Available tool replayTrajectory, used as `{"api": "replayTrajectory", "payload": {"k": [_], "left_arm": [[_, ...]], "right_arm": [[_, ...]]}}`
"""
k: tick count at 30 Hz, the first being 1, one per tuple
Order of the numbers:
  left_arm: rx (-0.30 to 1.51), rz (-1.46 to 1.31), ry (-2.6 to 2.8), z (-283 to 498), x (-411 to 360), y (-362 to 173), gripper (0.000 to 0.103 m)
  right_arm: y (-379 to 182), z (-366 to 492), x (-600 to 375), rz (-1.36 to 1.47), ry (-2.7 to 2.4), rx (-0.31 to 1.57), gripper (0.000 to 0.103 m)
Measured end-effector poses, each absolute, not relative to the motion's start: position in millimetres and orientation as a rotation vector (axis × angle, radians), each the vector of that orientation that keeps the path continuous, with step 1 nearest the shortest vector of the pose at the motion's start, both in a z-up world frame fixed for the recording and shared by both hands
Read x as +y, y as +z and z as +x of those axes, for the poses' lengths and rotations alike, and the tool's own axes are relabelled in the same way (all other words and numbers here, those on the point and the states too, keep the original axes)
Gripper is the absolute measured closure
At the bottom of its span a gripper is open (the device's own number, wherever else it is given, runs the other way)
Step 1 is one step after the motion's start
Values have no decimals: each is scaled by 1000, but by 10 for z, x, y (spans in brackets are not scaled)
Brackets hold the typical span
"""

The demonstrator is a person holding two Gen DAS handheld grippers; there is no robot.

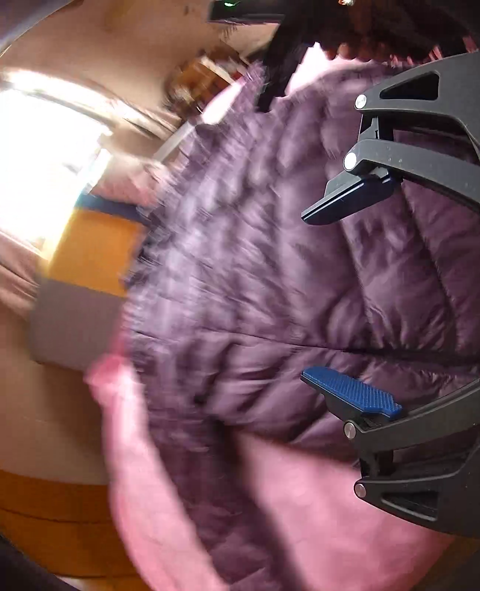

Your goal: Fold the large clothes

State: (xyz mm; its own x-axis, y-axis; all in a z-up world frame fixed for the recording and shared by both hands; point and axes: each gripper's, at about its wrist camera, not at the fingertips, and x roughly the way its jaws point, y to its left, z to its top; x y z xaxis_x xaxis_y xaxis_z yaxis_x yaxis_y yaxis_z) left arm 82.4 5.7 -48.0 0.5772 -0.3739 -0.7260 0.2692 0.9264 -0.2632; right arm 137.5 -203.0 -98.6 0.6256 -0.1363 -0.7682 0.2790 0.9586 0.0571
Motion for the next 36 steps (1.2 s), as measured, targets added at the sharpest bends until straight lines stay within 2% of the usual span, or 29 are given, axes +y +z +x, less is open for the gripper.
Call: {"api": "replayTrajectory", "payload": {"k": [2,6,10,15,21,22,23,25,26,31,36], "left_arm": [[909,-147,-368,826,33,-640,25],[850,-224,-373,677,286,-503,25],[793,-414,-103,555,1218,-363,20],[751,-608,318,466,2565,-401,20],[681,-805,477,528,3458,-465,19],[691,-839,472,592,3548,-515,26],[711,-856,454,659,3603,-561,49],[755,-779,483,793,3651,-607,78],[748,-740,484,840,3650,-567,89],[672,-578,494,896,3610,-168,92],[838,-427,539,985,3432,-627,92]], "right_arm": [[-1133,1477,-2081,149,-248,862,21],[-1171,1529,-2114,161,-239,859,19],[-1170,1513,-2162,164,-233,856,18],[-1145,1452,-2164,163,-234,854,17],[-1148,1458,-2163,158,-240,860,16],[-1150,1464,-2159,154,-244,863,16],[-1148,1466,-2155,146,-248,868,16],[-1133,1485,-2166,151,-255,879,16],[-1110,1488,-2174,159,-260,887,16],[-1147,1530,-2156,143,-273,894,13],[-1167,1518,-2182,151,-267,891,13]]}}
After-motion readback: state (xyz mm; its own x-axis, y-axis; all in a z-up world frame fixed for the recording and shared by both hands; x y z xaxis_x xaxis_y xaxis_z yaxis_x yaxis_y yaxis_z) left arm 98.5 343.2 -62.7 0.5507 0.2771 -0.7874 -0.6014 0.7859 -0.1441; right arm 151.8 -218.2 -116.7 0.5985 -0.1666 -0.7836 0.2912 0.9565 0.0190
